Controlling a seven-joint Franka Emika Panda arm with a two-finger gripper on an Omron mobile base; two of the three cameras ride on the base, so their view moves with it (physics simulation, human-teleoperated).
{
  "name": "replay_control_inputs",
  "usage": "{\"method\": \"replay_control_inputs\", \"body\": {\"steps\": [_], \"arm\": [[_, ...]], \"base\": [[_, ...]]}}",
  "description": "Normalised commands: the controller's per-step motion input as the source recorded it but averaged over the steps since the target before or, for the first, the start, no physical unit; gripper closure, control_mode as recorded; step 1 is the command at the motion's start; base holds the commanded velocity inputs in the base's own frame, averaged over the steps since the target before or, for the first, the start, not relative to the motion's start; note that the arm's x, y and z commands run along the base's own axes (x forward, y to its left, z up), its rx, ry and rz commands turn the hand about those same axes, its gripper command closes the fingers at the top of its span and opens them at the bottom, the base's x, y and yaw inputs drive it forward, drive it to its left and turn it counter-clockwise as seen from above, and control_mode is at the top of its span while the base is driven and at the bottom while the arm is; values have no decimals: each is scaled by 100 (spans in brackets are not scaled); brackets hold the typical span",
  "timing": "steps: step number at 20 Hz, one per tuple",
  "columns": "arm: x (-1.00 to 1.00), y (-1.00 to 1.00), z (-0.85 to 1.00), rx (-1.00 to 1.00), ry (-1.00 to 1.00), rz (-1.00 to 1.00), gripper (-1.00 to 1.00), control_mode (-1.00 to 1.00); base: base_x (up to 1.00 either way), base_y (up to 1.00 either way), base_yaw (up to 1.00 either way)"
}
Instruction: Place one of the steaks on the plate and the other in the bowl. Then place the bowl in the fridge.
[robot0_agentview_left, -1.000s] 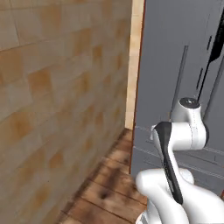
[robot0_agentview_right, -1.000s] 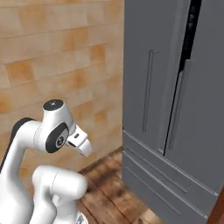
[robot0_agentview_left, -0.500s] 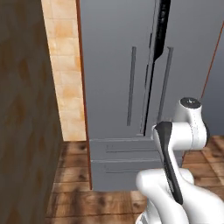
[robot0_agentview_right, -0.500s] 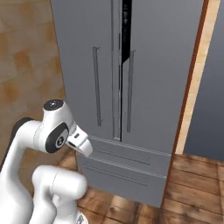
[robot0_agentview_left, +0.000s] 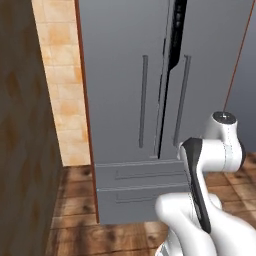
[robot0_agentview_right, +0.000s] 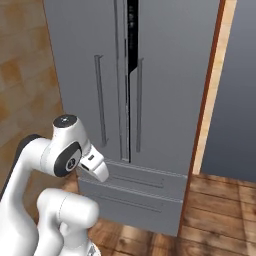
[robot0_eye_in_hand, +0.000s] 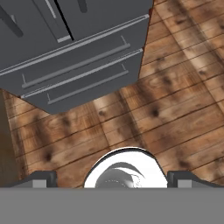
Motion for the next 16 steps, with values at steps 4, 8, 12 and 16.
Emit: {"method": "replay_control_inputs", "body": {"steps": [4, 8, 12, 16], "arm": [[0, 0, 0, 0, 0, 0, -100, 100], [0, 0, 0, 0, 0, 0, -100, 100], [0, 0, 0, 0, 0, 0, -100, 100], [0, 0, 0, 0, 0, 0, -100, 100]], "base": [[74, 14, -19], [25, 24, -10], [30, 46, -6], [31, 47, -7]]}}
